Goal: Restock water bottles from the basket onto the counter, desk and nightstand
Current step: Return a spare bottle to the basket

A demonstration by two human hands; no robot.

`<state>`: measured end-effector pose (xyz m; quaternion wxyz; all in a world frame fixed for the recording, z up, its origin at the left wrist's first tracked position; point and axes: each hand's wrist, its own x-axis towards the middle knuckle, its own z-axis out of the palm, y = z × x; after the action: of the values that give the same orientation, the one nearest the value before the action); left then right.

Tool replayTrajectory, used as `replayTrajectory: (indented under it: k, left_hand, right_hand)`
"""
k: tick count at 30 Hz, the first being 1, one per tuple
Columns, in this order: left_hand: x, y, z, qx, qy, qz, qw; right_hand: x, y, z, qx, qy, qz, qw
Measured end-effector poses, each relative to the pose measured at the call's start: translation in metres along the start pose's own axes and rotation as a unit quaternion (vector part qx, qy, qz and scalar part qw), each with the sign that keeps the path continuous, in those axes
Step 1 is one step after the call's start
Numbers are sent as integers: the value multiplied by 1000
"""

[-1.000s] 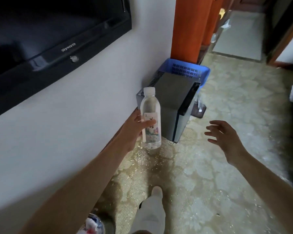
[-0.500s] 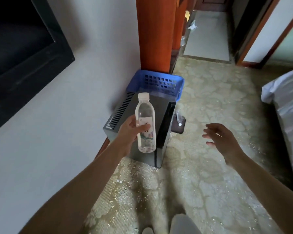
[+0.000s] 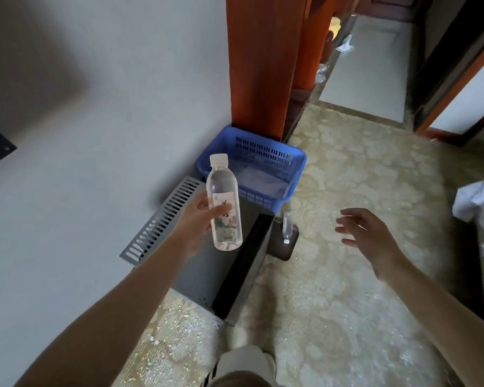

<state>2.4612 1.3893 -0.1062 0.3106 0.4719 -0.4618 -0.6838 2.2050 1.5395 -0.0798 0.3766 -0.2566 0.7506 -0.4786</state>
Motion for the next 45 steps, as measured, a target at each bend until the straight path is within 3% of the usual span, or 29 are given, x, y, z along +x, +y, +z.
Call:
replayTrajectory:
  k: [21, 28, 32, 37, 45]
  left_hand:
    - [331, 107, 89, -42, 138, -6, 989]
    - [411, 122, 114, -87, 239, 33, 966]
    - [439, 113, 139, -119, 334, 51, 934]
    - [457, 95, 179, -190, 442, 48, 876]
    - [452, 66, 201, -232, 518, 11, 823]
  right_hand:
    - [417, -123, -7, -70, -135, -40, 988]
    - [561, -149, 15, -85, -220, -61, 970]
    - [652, -163, 33, -125, -313, -71, 939]
    - [731, -173, 54, -217, -428, -114, 870]
    - [778, -156, 104, -337, -500, -140, 785]
